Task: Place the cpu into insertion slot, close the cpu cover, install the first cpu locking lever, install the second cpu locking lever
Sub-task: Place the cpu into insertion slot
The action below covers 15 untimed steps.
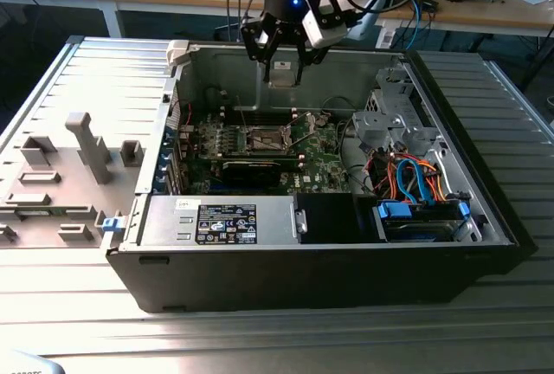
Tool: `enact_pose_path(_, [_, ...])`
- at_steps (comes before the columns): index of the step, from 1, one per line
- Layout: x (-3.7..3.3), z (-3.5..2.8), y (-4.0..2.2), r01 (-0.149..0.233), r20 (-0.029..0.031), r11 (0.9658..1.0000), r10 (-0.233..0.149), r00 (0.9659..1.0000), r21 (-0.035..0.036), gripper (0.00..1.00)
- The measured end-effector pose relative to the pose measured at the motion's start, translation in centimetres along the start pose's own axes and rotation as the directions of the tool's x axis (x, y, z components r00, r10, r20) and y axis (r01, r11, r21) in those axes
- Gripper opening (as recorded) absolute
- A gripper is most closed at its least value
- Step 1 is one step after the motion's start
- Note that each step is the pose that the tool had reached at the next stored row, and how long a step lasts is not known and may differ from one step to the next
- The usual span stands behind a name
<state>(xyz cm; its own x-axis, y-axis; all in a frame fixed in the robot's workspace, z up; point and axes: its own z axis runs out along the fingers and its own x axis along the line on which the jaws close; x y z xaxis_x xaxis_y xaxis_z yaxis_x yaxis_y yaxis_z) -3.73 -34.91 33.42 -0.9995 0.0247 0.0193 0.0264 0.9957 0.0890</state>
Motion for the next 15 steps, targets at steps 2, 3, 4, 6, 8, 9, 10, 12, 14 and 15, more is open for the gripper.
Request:
enact_pose_path(2, [0.06, 0.08, -0.01, 0.0, 0.0, 1.0, 0.0, 1.0, 0.0, 0.54])
enact_pose_path(3, [0.08, 0.1, -0.01, 0.0, 0.0, 1.0, 0.0, 1.0, 0.0, 0.54])
enact_pose_path(4, [0.09, 0.12, -0.01, 0.0, 0.0, 1.0, 0.0, 1.0, 0.0, 0.54])
enact_pose_path(6, [0.14, 0.18, -0.02, 0.0, 0.0, 1.0, 0.0, 1.0, 0.0, 0.54])
enact_pose_path(8, [0.17, 0.22, -0.02, 0.0, 0.0, 1.0, 0.0, 1.0, 0.0, 0.54])
enact_pose_path(9, [0.18, 0.24, -0.03, 0.0, 0.0, 1.0, 0.0, 1.0, -0.0001, 0.54])
enact_pose_path(10, [0.2, 0.26, -0.03, 0.0, 0.0, 1.0, 0.0, 1.0, 0.0, 0.54])
enact_pose_path(12, [0.26, 0.32, -0.03, 0.0, 0.0, 1.0, 0.0, 1.0, 0.0, 0.54])
enact_pose_path(14, [0.34, 0.37, -0.04, 0.0, 0.0, 1.0, 0.0, 1.0, -0.0001, 0.54])
enact_pose_path(15, [0.41, 0.42, -0.05, 0.0, 0.0001, 1.0, 0.0, 1.0, -0.0001, 0.54])
